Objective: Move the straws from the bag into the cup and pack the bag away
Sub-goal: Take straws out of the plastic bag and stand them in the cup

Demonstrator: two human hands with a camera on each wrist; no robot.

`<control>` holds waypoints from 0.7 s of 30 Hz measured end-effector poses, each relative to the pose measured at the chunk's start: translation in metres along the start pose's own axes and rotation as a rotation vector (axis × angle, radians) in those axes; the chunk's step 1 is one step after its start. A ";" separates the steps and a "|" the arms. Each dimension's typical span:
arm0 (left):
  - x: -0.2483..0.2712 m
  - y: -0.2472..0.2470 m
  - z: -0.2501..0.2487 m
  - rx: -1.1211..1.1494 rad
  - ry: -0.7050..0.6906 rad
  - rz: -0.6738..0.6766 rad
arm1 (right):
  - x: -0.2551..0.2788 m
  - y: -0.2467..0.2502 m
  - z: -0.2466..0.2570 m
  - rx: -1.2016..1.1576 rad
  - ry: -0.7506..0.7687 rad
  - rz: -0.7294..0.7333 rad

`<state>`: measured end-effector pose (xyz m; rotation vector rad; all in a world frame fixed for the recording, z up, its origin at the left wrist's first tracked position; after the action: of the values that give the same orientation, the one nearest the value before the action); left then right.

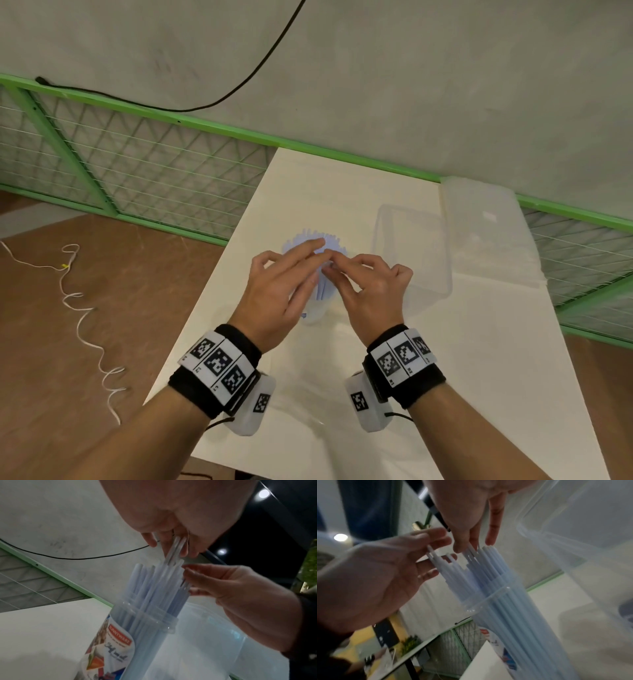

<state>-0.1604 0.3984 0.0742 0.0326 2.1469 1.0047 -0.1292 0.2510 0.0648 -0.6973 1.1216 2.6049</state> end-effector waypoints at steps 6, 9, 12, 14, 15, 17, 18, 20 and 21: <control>0.011 -0.014 0.018 0.063 0.012 -0.059 | 0.003 -0.006 -0.004 -0.094 0.064 0.173; 0.014 -0.023 0.023 0.047 0.019 -0.047 | 0.001 0.005 -0.009 -0.171 -0.029 0.091; 0.018 -0.035 0.027 -0.060 -0.048 0.031 | 0.005 0.003 -0.004 -0.159 -0.016 0.071; 0.021 -0.041 0.025 -0.180 -0.096 0.103 | 0.008 0.001 -0.004 -0.023 0.036 0.019; 0.022 -0.041 0.023 -0.208 -0.081 0.111 | 0.010 0.000 -0.006 0.052 0.056 -0.003; 0.023 -0.033 0.018 -0.185 0.014 0.089 | 0.016 -0.004 -0.012 0.181 0.081 -0.001; 0.022 -0.030 0.015 -0.161 0.060 0.080 | 0.021 -0.006 -0.015 0.226 0.086 0.015; 0.022 -0.026 0.009 -0.169 0.078 0.104 | 0.030 -0.010 -0.020 0.275 0.077 0.049; 0.022 -0.027 0.007 -0.194 0.063 0.142 | 0.032 -0.010 -0.020 0.281 0.067 0.057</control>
<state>-0.1645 0.3911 0.0397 0.0611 2.1170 1.3083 -0.1465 0.2440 0.0304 -0.7025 1.5093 2.4138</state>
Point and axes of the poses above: each hand's wrist, its own x-axis away from the middle knuckle, its own y-axis out of the back of the hand, z = x × y, the point moved 6 cm from there along -x, towards the middle knuckle, and after that the axes turned 13 degrees about -y, right-handed, at the moved point
